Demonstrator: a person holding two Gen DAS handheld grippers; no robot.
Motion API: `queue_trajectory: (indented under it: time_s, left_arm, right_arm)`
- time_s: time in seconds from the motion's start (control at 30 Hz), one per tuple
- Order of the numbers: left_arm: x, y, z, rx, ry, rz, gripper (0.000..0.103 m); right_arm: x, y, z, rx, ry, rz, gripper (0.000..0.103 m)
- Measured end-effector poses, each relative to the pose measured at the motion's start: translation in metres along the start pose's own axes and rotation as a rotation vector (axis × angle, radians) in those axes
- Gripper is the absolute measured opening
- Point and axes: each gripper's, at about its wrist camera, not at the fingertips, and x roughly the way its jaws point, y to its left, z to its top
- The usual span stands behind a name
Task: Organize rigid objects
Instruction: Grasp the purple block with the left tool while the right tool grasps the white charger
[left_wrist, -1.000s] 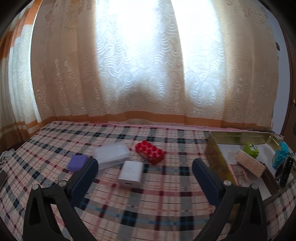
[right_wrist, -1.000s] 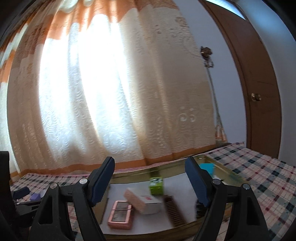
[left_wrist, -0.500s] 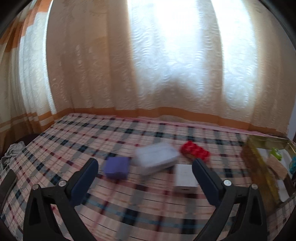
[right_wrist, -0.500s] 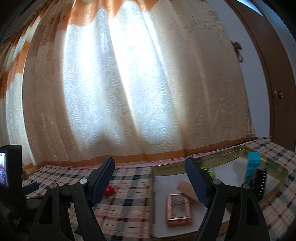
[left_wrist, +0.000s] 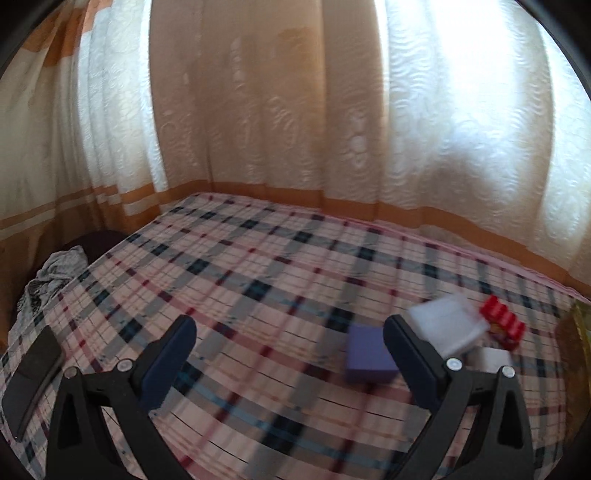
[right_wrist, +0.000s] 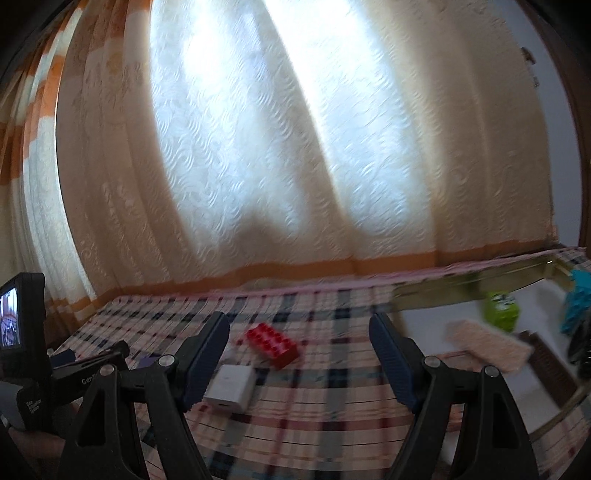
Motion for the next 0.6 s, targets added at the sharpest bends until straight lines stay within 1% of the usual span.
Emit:
queue_trajectory:
  time_s: [0.1, 0.17, 0.2, 0.27, 0.43, 0.5, 0.57, 0.6]
  left_arm:
    - [0.009, 0.009, 0.003, -0.018, 0.02, 0.018, 0.103]
    - [0.014, 0.014, 0.005, -0.027, 0.03, 0.031, 0.103]
    - [0.017, 0.015, 0.006, -0.029, 0.035, 0.035, 0.103]
    - [0.021, 0.017, 0.007, -0.031, 0.045, 0.043, 0.103]
    - [0.025, 0.012, 0.01, -0.018, 0.065, 0.024, 0.103]
    - [0.026, 0.004, 0.009, 0.023, 0.074, 0.012, 0.102]
    - [0.026, -0.005, 0.006, 0.071, 0.081, 0.011, 0.102]
    - [0.027, -0.007, 0.005, 0.087, 0.086, 0.016, 0.102]
  right_arm:
    - [0.023, 0.018, -0.002, -0.023, 0.093, -0.003, 0.08]
    - [0.039, 0.027, -0.004, -0.028, 0.169, -0.004, 0.08]
    - [0.05, 0.031, -0.006, -0.026, 0.222, -0.01, 0.08]
    - [0.064, 0.035, -0.009, -0.014, 0.288, -0.012, 0.08]
    - [0.085, 0.049, -0.017, -0.056, 0.389, -0.005, 0.08]
    - [0.091, 0.056, -0.021, -0.084, 0.422, -0.005, 0.075]
    - [0.096, 0.062, -0.024, -0.114, 0.453, -0.021, 0.064]
    - [0.098, 0.063, -0.024, -0.12, 0.465, -0.03, 0.063]
